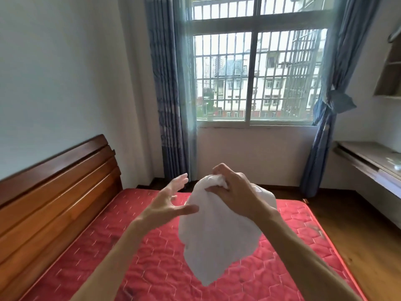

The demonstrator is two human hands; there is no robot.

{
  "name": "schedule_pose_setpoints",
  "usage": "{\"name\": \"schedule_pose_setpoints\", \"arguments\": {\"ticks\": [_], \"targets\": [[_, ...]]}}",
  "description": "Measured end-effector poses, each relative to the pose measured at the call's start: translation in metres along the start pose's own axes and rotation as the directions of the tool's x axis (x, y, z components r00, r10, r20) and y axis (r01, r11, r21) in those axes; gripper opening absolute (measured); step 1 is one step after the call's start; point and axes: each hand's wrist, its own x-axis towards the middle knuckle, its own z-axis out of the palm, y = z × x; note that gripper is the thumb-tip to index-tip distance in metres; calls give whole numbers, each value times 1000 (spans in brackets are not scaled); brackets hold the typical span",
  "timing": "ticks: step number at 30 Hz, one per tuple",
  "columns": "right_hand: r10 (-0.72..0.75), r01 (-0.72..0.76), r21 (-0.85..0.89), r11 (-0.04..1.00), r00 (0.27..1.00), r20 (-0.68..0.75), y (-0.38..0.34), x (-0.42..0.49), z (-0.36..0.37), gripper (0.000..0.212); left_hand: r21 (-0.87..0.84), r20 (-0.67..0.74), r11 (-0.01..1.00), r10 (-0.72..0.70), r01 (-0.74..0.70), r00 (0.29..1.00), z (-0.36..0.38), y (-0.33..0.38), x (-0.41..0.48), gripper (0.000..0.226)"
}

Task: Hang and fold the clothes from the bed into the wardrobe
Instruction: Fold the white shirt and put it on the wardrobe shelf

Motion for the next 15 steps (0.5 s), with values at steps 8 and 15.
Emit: {"name": "schedule_pose_setpoints", "arguments": {"ticks": [8, 15], "targets": [[-26, 28, 37, 999, 999, -34, 10, 3, -48, 27, 19, -136, 999, 35, -33, 990, 79, 24, 18, 44], [-47, 51, 258, 965, 999, -24, -3, 17, -45, 20, 86, -185, 982, -152, 170, 971, 72, -11, -21, 42]]}}
